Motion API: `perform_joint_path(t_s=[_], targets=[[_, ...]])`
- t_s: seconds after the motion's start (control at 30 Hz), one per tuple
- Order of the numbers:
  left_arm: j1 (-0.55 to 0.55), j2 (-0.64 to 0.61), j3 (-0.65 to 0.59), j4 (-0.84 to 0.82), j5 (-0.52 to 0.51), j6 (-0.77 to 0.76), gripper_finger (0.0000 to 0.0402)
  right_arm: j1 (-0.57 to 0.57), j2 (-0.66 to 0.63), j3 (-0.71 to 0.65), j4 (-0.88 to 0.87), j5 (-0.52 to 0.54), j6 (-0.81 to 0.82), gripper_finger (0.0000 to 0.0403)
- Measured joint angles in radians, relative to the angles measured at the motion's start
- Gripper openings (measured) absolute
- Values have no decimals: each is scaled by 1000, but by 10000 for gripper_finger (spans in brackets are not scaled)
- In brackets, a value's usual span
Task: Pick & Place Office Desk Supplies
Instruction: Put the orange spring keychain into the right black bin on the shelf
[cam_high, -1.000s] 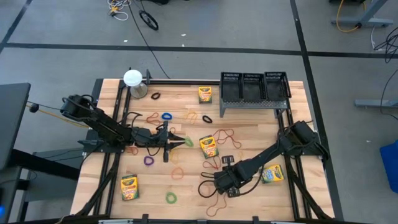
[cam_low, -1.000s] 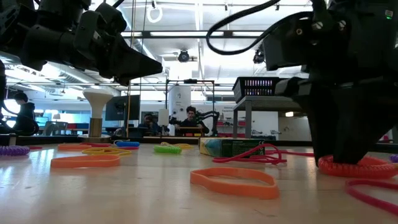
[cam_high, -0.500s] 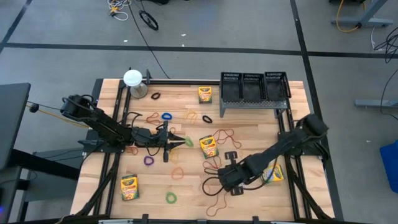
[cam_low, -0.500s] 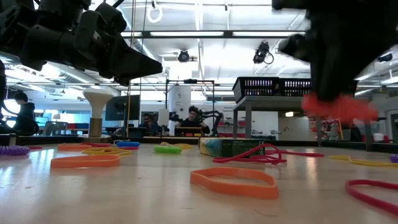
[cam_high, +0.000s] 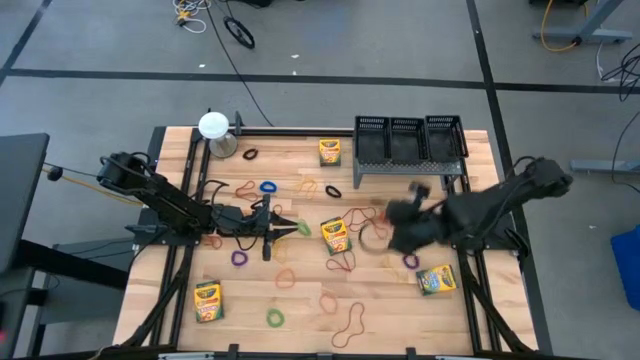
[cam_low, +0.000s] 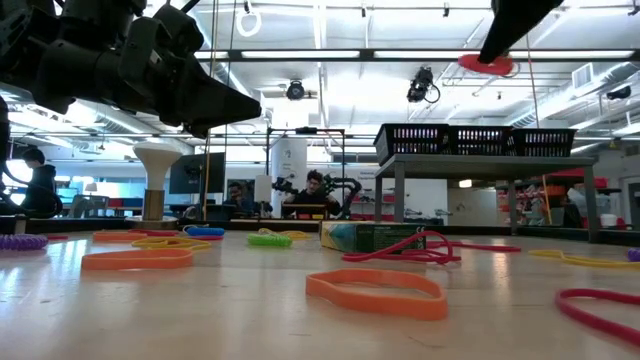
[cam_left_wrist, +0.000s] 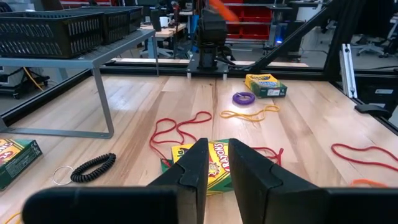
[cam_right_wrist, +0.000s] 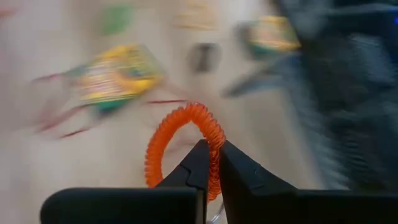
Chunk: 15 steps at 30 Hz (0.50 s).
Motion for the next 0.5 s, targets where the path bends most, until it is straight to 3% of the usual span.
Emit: perform_joint_path(t_s=[0.2, 0.5], targets=[[0, 0, 0, 0, 0, 0, 68, -248, -85, 0, -145, 160, 72, 27], [0, 0, 0, 0, 0, 0, 68, -776, -84, 0, -154, 204, -80, 27]])
